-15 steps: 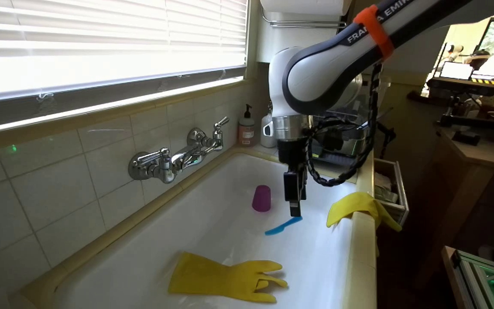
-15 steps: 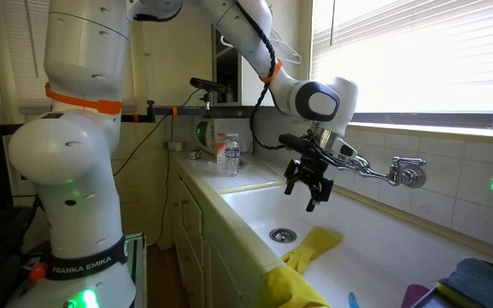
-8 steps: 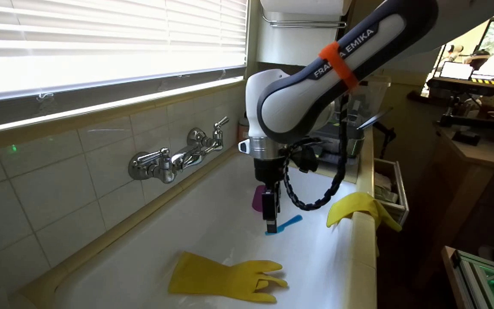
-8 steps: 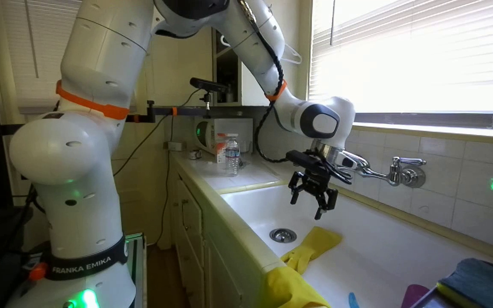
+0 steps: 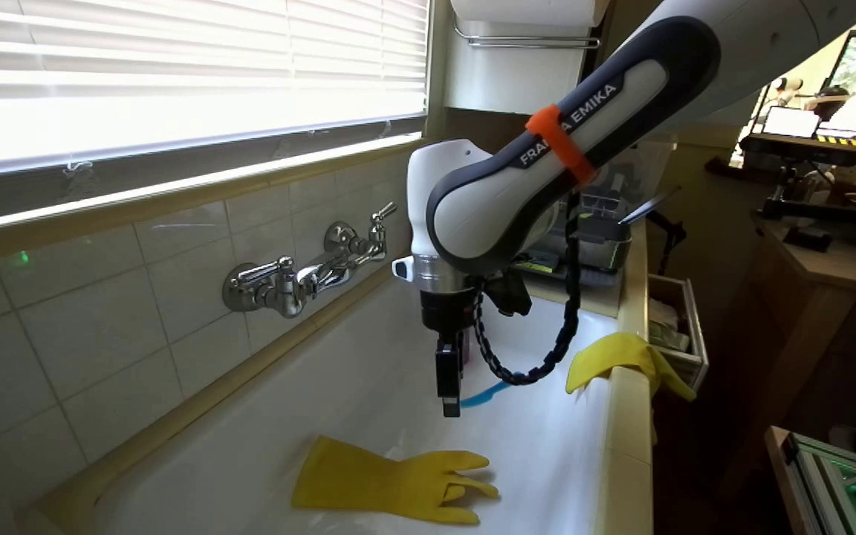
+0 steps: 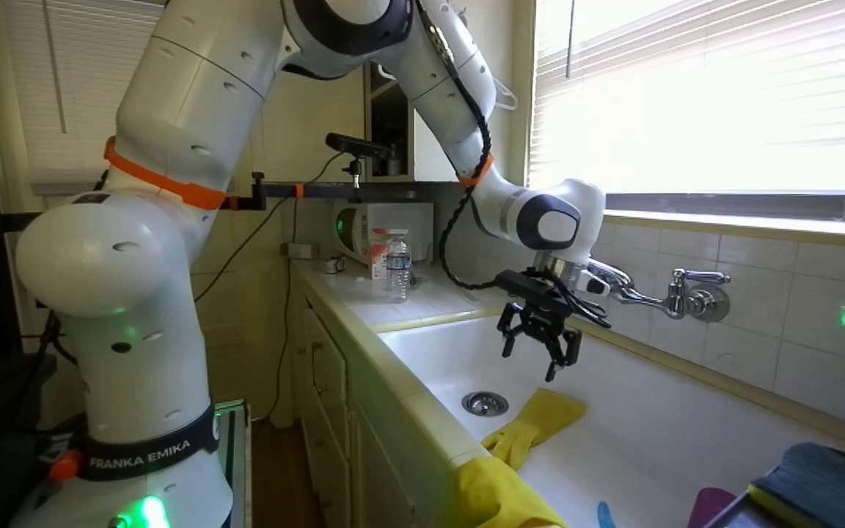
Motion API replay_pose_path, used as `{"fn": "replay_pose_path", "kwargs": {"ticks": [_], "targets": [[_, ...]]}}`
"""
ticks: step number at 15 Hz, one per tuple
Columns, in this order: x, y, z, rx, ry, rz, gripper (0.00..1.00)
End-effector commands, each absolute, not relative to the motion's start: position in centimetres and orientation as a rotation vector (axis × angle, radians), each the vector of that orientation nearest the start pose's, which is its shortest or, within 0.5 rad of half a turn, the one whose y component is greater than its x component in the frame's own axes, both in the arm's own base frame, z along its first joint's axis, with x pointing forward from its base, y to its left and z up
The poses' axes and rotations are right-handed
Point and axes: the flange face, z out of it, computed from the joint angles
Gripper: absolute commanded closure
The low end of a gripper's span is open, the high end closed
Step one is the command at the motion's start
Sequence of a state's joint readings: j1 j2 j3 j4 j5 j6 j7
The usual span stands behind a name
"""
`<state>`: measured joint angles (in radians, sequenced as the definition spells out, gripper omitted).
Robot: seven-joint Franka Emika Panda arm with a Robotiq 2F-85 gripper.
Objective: Remove the yellow glove from the sink and hang it over the front of the sink.
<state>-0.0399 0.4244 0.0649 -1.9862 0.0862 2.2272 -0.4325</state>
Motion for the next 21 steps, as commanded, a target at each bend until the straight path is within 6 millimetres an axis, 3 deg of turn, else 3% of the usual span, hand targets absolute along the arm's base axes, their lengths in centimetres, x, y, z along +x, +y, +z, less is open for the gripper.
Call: {"fn": "replay_pose_path", "kwargs": {"ticks": [1,10,21], "targets": [[59.0,1.6,23.6,-2.948,-0.59,0.242,0.0],[59.2,1.7,22.4,-2.982,-0.5,-0.005,0.0],[58.3,3.0,16.4,-2.972,-0.408,-0.302,0.0]]}}
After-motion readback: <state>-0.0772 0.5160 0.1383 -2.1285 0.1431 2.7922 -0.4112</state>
